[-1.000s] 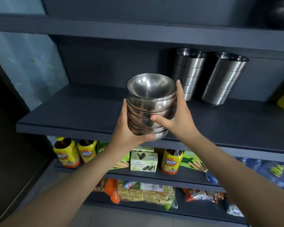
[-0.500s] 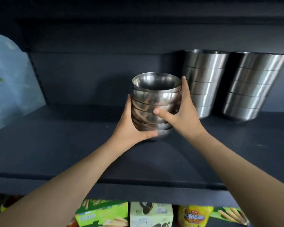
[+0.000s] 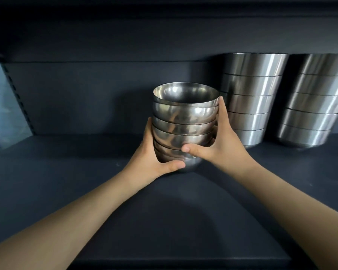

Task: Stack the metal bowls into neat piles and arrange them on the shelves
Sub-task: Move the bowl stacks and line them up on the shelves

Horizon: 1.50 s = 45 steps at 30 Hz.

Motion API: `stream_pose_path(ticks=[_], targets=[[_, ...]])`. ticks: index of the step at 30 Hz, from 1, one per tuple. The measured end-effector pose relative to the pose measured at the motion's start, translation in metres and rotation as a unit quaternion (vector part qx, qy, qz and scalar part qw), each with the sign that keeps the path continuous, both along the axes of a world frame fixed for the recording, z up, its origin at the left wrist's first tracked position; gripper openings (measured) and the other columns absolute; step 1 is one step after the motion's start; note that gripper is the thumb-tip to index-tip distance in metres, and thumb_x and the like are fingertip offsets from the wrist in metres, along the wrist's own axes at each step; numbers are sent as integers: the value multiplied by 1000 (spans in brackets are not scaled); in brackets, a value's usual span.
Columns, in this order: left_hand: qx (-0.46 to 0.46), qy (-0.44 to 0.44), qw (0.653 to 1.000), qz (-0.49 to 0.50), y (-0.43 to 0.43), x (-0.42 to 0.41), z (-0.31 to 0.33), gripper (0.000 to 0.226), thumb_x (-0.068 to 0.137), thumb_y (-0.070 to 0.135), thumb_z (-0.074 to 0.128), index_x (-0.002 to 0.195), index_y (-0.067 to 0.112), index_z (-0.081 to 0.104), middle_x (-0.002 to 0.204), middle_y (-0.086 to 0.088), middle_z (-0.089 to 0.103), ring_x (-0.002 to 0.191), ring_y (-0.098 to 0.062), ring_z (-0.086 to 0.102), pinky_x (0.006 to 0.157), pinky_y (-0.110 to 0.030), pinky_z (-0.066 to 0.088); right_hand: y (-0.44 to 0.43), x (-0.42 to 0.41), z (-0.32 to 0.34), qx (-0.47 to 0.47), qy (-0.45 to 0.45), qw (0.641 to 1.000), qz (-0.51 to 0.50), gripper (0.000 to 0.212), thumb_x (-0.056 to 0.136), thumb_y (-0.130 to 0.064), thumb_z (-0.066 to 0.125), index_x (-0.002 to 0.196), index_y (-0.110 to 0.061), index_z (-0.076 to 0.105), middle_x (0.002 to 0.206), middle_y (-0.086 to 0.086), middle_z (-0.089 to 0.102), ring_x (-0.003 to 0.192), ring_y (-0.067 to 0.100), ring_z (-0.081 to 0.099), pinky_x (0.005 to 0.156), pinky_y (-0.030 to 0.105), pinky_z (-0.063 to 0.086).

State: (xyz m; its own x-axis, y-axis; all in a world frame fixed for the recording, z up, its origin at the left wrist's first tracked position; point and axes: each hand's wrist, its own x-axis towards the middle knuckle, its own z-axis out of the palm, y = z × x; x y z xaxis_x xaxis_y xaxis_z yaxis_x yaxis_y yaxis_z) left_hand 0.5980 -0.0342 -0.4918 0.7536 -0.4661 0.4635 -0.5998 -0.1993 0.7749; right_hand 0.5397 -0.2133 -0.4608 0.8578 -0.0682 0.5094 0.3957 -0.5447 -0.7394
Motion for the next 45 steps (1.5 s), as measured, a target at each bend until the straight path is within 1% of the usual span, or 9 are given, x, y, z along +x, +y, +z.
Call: stream_pose_path(ticks=[4,10,18,22,26,31,35,39,45], targets=[[31,-35,998,40,1,16,-2,127,54,56,76,148,30,-5,151,11,27,137,3,26,112,-25,31,0,13,2,-1,8,1000,-13,136,54,-48,79,149,-25,-15,153,-15,27,136,-3,31,109,13,26],[71,-45,993,77,1,39,-7,121,71,43,73,142,34,-25,152,15,11,125,15,15,85,12,15,3,44,0,-11,3,1000,-25,139,49,-57,75,150,-22,-14,157,-7,21,141,5,25,117,25,22],[97,-71,988,95,-6,76,-8,121,73,41,72,144,25,-24,155,4,12,119,11,18,78,13,16,-4,82,-2,-31,-9,998,-53,137,52,-52,77,150,-21,-12,158,-1,20,144,8,20,107,14,16],[102,-96,984,106,-10,88,-6,122,70,45,73,145,24,-22,156,3,12,120,10,19,93,-3,22,-6,93,-6,-32,-21,998,-51,137,54,-52,79,150,-20,-13,159,-3,17,144,6,19,110,16,15],[71,-96,988,93,-10,91,-7,127,63,52,76,147,26,-15,154,4,16,120,16,19,88,10,16,-6,97,-10,3,-35,999,-31,141,50,-57,75,149,-17,-16,158,-7,19,142,1,19,115,18,16],[-11,-28,998,54,-8,97,-8,131,52,70,65,147,28,-14,151,11,27,136,-1,32,113,-32,31,-11,100,-10,51,-8,999,14,141,58,-58,80,148,-19,-22,156,-6,25,142,4,24,119,32,22],[-14,7,999,50,-7,102,-10,134,48,79,66,148,28,-7,146,17,34,133,-1,37,112,-36,33,-15,106,-10,65,29,997,34,147,43,-63,85,151,-15,-3,150,-7,38,138,4,34,115,37,32],[1,29,999,25,-7,108,-12,125,48,77,71,147,29,12,139,16,47,127,-4,46,108,-38,38,-19,103,-14,36,48,997,49,109,53,-33,89,141,-18,27,127,-15,56,109,-18,52,89,3,42],[12,-4,999,49,-7,103,-8,77,49,62,72,118,40,45,116,20,63,111,0,58,99,-32,47,-21,99,-10,7,33,999,16,71,63,-19,82,120,-25,40,102,-28,54,80,-33,49,68,-7,35]])
